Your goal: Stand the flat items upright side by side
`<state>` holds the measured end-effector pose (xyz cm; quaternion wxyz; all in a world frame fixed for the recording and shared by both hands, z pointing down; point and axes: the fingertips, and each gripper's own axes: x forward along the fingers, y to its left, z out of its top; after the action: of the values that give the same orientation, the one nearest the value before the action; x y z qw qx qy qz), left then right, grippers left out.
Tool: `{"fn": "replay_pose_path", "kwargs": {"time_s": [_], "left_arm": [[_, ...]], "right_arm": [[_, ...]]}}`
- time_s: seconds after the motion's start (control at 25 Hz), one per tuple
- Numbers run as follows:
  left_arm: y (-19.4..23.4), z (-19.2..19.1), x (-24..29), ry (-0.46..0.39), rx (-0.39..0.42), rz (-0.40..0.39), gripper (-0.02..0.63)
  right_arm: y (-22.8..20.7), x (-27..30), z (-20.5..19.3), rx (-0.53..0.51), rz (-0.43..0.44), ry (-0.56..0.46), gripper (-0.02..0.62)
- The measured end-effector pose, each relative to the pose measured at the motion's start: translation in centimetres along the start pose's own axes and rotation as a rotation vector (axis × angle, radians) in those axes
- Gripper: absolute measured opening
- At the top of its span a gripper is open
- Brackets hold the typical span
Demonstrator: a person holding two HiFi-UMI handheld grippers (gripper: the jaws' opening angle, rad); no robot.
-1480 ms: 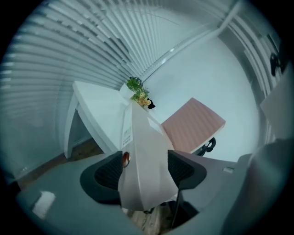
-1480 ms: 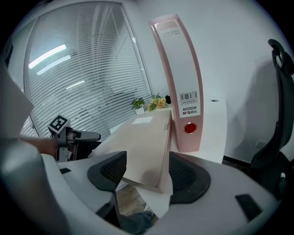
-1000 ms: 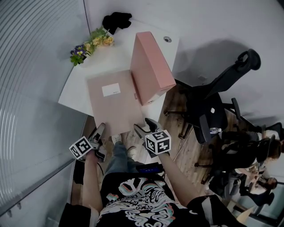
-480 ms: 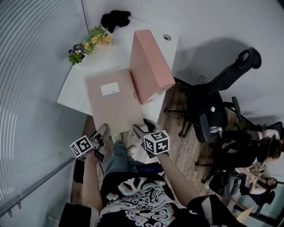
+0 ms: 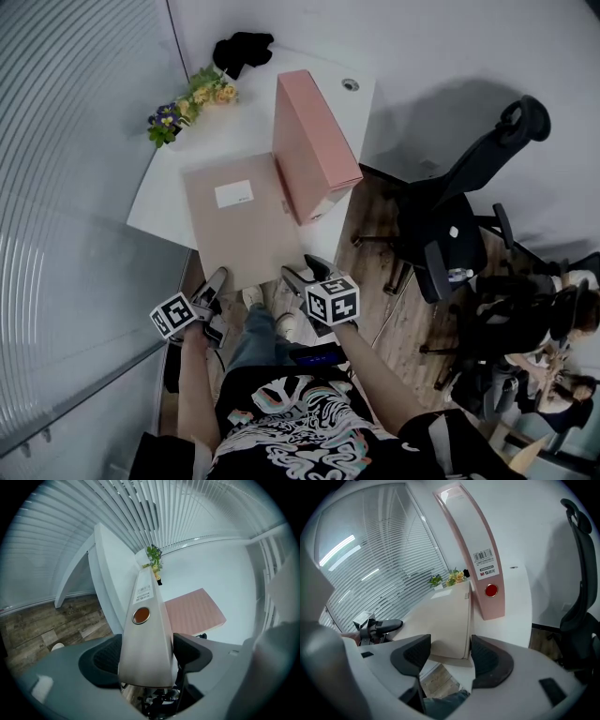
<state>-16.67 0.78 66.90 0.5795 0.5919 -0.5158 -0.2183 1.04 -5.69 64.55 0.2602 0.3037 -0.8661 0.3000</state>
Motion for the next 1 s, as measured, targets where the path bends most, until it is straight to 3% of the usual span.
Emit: {"fn": "replay_pose_path", "kwargs": {"time_s": [0.28, 1.0], "left_arm": [[-1.2, 0.7, -1.6, -0.025, 0.017, 0.006, 0.319], [-5.4, 2.3, -3.6, -0.064, 0.091, -0.066, 0.291]], "right_arm": [[0.8, 0.1, 0.2, 0.025, 0.034, 0.008, 0.268], [1.6, 0.1, 1.4, 0.000, 0.026, -0.004, 0.240]]}}
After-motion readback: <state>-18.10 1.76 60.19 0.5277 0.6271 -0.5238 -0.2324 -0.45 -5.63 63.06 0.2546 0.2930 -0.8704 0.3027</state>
